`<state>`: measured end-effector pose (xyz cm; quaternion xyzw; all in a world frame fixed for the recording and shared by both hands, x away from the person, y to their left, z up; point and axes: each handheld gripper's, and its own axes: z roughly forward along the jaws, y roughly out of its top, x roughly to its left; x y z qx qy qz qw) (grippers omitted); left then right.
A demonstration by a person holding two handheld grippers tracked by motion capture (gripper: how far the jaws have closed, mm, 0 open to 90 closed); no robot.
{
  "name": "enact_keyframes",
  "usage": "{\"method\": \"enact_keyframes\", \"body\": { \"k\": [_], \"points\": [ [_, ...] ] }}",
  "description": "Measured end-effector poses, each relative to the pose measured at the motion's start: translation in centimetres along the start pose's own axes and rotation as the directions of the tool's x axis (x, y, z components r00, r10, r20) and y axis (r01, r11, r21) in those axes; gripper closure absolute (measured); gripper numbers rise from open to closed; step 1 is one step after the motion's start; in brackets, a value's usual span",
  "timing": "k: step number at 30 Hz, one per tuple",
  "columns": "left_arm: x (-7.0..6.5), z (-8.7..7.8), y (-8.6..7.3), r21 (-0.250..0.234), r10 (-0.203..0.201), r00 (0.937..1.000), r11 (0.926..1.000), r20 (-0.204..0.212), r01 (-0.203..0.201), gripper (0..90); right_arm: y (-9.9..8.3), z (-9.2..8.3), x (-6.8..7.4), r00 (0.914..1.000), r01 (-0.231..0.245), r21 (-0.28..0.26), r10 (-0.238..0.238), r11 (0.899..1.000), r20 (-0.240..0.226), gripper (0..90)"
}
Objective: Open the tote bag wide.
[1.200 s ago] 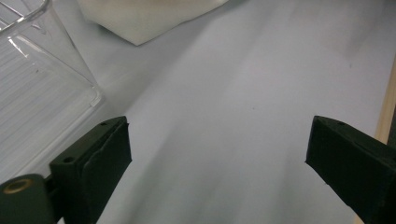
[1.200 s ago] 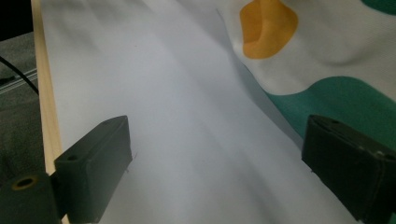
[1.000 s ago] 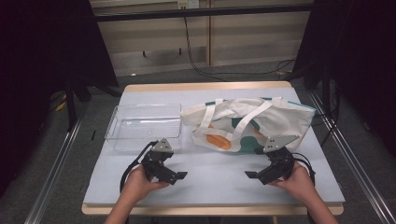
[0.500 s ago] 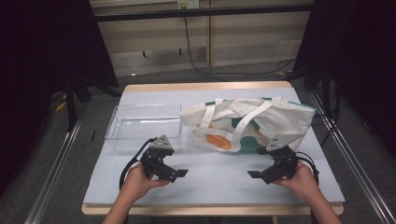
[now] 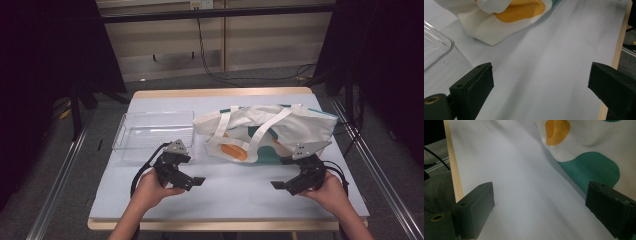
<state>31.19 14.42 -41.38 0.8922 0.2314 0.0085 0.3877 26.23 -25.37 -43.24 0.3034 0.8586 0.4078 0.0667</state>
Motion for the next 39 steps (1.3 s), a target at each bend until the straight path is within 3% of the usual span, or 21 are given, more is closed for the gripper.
{"method": "enact_keyframes", "body": {
  "k": [13,20,25,33,39],
  "points": [
    [0.0,-0.9,2.1,-0.002,0.023,0.9997,0.9997,-0.005,-0.023,7.1,0.7,-1.5,-0.7,1.0,0.004,0.015,-0.004,1.0,-0.009,8.6],
    [0.2,-1.2,3.0,-0.018,0.007,1.0,0.9998,0.0,-0.007,7.2,1.4,-2.0,-0.9,0.9994,0.001,-0.002,-0.001,1.0,-0.036,8.7],
    [0.3,-1.6,3.9,-0.018,0.021,0.9997,0.9996,-0.014,-0.021,7.6,1.8,-2.9,-1.3,0.9998,-0.001,0.002,0.001,1.0,-0.018,8.9],
    [0.3,-1.8,5.4,-0.012,0.028,0.9995,0.9995,-0.017,-0.028,7.5,1.9,-3.7,-1.9,0.9986,-0.037,-0.026,0.036,0.999,-0.039,10.3],
    [0.3,-2.0,6.0,-0.018,0.038,0.9992,0.9991,-0.016,-0.038,7.5,2.4,-4.1,-2.0,0.9997,-0.016,-0.007,0.016,1.0,-0.017,11.1]
  ]
}}
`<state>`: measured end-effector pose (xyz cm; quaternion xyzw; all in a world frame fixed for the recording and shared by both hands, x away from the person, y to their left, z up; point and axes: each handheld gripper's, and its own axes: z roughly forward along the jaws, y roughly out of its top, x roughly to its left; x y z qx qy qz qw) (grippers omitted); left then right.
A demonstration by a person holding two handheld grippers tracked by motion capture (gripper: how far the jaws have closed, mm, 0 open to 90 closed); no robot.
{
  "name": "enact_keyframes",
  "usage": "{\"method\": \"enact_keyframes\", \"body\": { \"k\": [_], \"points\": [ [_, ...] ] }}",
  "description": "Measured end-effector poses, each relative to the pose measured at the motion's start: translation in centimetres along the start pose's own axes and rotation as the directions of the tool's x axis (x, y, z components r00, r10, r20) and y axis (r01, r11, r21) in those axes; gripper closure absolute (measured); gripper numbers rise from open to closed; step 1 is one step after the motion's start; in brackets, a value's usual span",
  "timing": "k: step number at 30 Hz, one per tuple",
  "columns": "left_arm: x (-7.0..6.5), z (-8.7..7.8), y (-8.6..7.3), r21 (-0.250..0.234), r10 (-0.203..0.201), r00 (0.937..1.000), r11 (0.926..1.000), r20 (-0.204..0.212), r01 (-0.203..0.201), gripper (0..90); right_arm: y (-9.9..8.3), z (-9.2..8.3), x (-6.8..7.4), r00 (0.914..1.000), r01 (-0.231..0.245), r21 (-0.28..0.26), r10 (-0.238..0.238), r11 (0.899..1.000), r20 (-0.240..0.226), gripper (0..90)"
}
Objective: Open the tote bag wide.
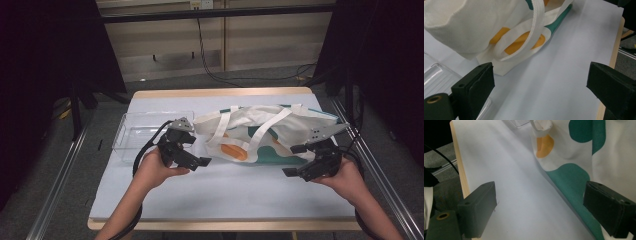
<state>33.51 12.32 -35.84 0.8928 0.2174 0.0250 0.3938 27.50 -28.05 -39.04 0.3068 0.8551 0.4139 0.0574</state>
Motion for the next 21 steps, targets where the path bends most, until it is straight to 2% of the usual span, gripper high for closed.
{"method": "enact_keyframes", "body": {
  "k": [1,3,4,5,11,13,16,17,18,19,20,21],
  "points": [
    [0.0,-0.1,0.3,0.003,0.01,0.9999,0.9999,-0.002,-0.01,7.5,0.1,-0.1,0.0,1.0,0.005,-0.002,-0.005,1.0,-0.001,11.2],
    [0.0,-0.1,0.4,0.0,0.0,1.0,1.0,-0.006,0.0,7.5,0.3,-0.3,0.0,1.0,0.0,-0.004,0.0,1.0,0.0,11.3],
    [0.0,-0.2,0.7,0.002,0.016,0.9999,0.9999,-0.003,-0.016,7.5,0.4,-0.4,0.0,1.0,0.002,-0.005,-0.002,1.0,0.005,11.3],
    [-0.1,-0.2,0.9,0.003,0.009,0.9999,1.0,-0.006,-0.009,7.6,0.5,-0.5,-0.1,1.0,0.002,-0.007,-0.002,1.0,0.003,11.3],
    [-0.2,-0.4,2.0,0.015,0.036,0.9994,0.9993,0.0,-0.036,7.6,1.3,-0.9,-0.1,0.9999,0.012,-0.006,-0.012,1.0,0.005,11.5],
    [-0.2,-0.5,2.1,0.024,0.038,0.9993,0.999,-0.004,-0.038,7.6,1.4,-1.0,-0.1,0.9999,0.013,-0.01,-0.013,1.0,0.002,11.6],
    [-0.3,-0.5,2.6,0.011,0.028,0.9996,0.9995,-0.003,-0.028,7.6,1.8,-1.2,-0.2,0.9999,0.016,-0.011,-0.016,1.0,0.006,12.0],
    [-0.2,-0.7,2.7,0.025,0.058,0.9983,0.998,-0.007,-0.058,7.6,1.9,-1.3,-0.2,0.9998,0.018,-0.01,-0.018,1.0,0.006,12.0],
    [-0.3,-0.7,2.8,0.005,0.033,0.9995,0.9995,-0.005,-0.033,7.6,1.9,-1.3,-0.2,0.9998,0.021,-0.008,-0.021,1.0,0.006,12.1],
    [-0.3,-0.7,2.8,0.005,0.033,0.9995,0.9995,-0.005,-0.033,7.6,1.9,-1.3,-0.2,0.9998,0.021,-0.008,-0.021,1.0,0.006,12.1],
    [-0.2,-0.9,3.0,0.02,0.055,0.9984,0.9983,-0.01,-0.055,7.6,2.0,-1.4,-0.2,0.9998,0.018,-0.01,-0.018,1.0,0.003,12.2],
    [-0.2,-1.0,3.1,0.01,0.052,0.9986,0.9986,-0.01,-0.052,7.6,2.0,-1.4,-0.3,0.9997,0.022,-0.007,-0.022,1.0,0.008,12.2]
  ]
}}
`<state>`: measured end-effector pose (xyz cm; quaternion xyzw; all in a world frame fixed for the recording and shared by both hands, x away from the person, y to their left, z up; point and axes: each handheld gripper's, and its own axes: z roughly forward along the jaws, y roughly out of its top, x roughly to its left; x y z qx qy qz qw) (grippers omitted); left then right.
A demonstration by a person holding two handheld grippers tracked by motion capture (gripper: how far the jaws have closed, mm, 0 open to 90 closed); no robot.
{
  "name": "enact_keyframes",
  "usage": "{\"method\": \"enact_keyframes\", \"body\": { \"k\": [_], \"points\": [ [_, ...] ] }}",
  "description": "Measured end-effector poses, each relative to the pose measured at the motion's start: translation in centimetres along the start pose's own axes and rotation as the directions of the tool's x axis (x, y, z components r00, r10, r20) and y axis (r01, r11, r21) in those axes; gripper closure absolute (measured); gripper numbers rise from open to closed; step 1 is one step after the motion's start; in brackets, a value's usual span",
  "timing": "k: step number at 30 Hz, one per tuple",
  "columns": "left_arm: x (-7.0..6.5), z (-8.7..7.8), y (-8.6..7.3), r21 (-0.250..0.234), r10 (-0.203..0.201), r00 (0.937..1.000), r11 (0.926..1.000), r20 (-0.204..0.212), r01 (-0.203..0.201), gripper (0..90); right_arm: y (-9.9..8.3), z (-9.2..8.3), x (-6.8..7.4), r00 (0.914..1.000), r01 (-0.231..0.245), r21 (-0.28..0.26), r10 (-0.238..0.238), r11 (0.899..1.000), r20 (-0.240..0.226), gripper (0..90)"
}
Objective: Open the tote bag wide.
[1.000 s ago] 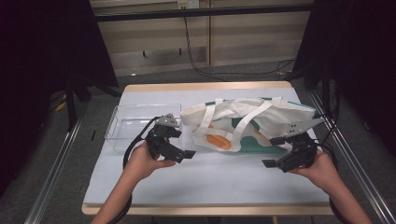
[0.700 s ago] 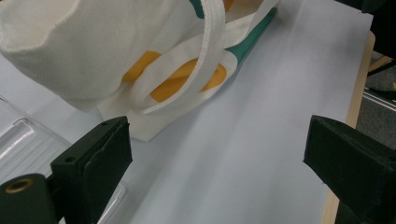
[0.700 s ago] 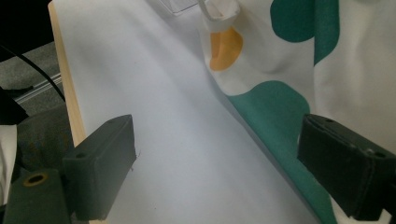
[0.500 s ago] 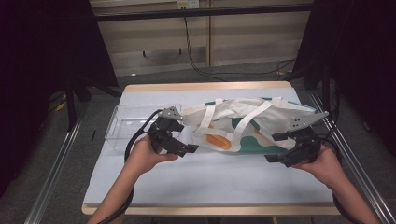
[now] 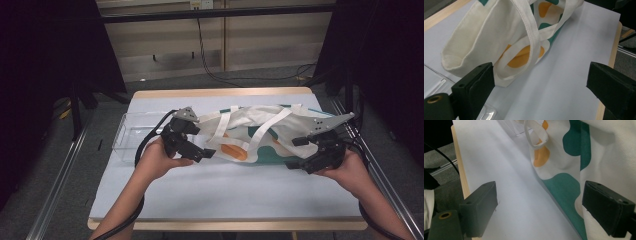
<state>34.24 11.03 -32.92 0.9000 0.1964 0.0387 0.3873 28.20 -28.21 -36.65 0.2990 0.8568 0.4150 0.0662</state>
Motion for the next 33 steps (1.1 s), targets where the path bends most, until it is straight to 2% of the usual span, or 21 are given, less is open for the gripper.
{"method": "enact_keyframes", "body": {
  "k": [2,5,7,8,9,10,16,17,21,31,32,33],
  "points": [
    [0.0,-0.1,0.1,0.001,-0.005,1.0,1.0,-0.008,0.005,7.1,0.0,-0.1,-0.2,0.9998,-0.016,-0.01,0.016,1.0,-0.007,12.1],
    [0.1,-0.2,0.2,-0.008,-0.016,0.9998,0.9998,-0.009,0.016,6.9,0.1,-0.1,-0.3,0.9999,-0.014,-0.008,0.014,1.0,-0.005,12.4],
    [0.2,-0.3,0.5,-0.007,-0.01,0.9999,0.9999,-0.011,0.01,6.9,0.3,-0.2,-0.3,1.0,-0.007,-0.004,0.007,1.0,-0.005,12.4],
    [0.3,-0.5,0.6,0.007,0.013,0.9999,0.9999,-0.011,-0.013,6.9,0.4,-0.2,-0.3,0.9999,-0.009,-0.003,0.009,1.0,-0.007,12.4],
    [0.3,-0.5,0.6,0.007,0.013,0.9999,0.9999,-0.011,-0.013,7.0,0.4,-0.2,-0.3,0.9999,-0.009,-0.003,0.009,1.0,-0.007,12.4],
    [0.1,-0.5,0.8,-0.013,-0.004,0.9999,0.9999,-0.013,0.004,7.0,0.6,-0.3,-0.3,1.0,-0.002,0.0,0.002,1.0,-0.002,12.4],
    [0.1,-0.7,1.5,-0.001,0.02,0.9994,0.9998,-0.028,-0.02,6.8,1.2,-0.7,-0.2,0.9999,0.011,-0.005,-0.011,1.0,-0.009,12.3],
    [0.0,-0.7,1.6,-0.004,0.012,0.9994,0.9999,-0.034,-0.012,6.8,1.3,-0.8,-0.1,0.9999,0.011,-0.005,-0.011,1.0,-0.005,12.3],
    [0.2,-0.6,2.1,-0.001,0.019,0.9997,0.9998,-0.018,-0.019,6.9,1.8,-1.1,-0.3,0.9998,0.013,-0.007,-0.013,1.0,-0.012,12.3],
    [0.4,-0.3,3.6,0.004,0.04,0.999,0.9992,-0.018,-0.04,7.5,2.6,-1.7,-0.8,0.9999,0.01,-0.016,-0.01,1.0,-0.005,12.4],
    [0.4,-0.1,3.9,-0.009,0.027,0.9995,0.9996,-0.014,-0.027,7.8,2.8,-1.8,-0.9,1.0,0.005,-0.013,-0.005,1.0,0.0,12.8],
    [0.5,-0.1,4.0,-0.002,0.033,0.9993,0.9995,-0.02,-0.033,7.8,2.8,-1.8,-1.0,1.0,0.004,-0.014,-0.004,1.0,0.001,12.9]
  ]
}}
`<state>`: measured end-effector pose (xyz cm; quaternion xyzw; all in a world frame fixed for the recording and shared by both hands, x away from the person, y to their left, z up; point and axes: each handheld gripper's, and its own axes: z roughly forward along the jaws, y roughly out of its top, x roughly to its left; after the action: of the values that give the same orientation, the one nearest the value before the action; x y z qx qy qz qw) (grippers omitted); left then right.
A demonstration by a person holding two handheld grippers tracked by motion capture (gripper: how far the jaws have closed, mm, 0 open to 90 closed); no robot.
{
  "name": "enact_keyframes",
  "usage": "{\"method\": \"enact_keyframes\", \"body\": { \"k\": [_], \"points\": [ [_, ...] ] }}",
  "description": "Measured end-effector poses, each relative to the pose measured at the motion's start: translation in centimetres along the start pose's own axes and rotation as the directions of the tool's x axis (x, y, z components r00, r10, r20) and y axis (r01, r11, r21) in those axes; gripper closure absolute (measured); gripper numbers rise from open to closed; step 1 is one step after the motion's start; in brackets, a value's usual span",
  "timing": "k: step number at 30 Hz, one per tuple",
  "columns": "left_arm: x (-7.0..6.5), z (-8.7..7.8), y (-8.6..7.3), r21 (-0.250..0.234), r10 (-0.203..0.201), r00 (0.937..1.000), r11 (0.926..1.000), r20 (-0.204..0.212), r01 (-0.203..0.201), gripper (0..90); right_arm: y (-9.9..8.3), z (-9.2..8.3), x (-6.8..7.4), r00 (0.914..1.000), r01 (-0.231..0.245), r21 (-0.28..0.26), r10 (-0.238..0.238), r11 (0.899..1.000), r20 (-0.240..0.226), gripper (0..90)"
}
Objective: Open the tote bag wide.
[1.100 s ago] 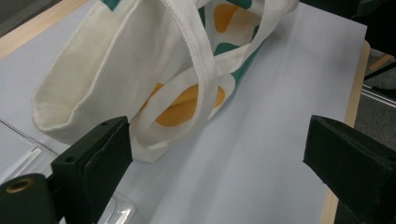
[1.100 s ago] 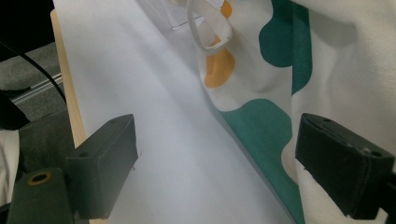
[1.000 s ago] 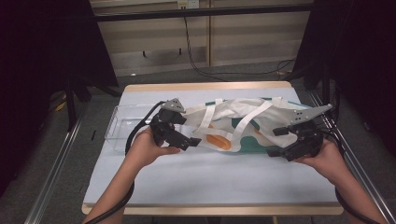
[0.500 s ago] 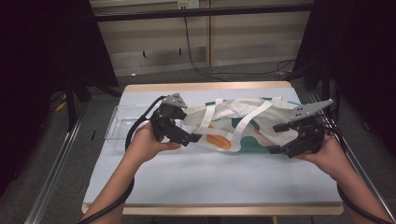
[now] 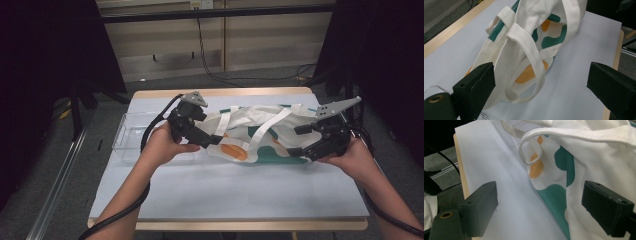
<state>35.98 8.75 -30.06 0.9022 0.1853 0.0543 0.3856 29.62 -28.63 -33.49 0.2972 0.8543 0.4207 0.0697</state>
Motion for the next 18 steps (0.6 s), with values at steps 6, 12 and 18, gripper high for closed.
{"method": "enact_keyframes", "body": {
  "k": [6,12,18],
  "points": [
    [0.1,0.7,0.6,-0.003,0.003,0.9999,1.0,0.015,-0.003,9.0,0.4,-0.2,-0.3,1.0,0.001,0.002,-0.001,1.0,0.008,13.3],
    [0.3,1.1,1.2,-0.003,0.003,0.9998,1.0,0.019,-0.003,9.7,0.8,-0.6,-0.4,1.0,-0.005,-0.007,0.005,1.0,0.002,13.8],
    [0.7,1.5,1.8,-0.007,0.003,0.9995,1.0,0.03,-0.003,17.0,1.4,-1.0,-0.6,0.9999,-0.004,-0.016,0.004,1.0,0.013,16.7]
  ]
}}
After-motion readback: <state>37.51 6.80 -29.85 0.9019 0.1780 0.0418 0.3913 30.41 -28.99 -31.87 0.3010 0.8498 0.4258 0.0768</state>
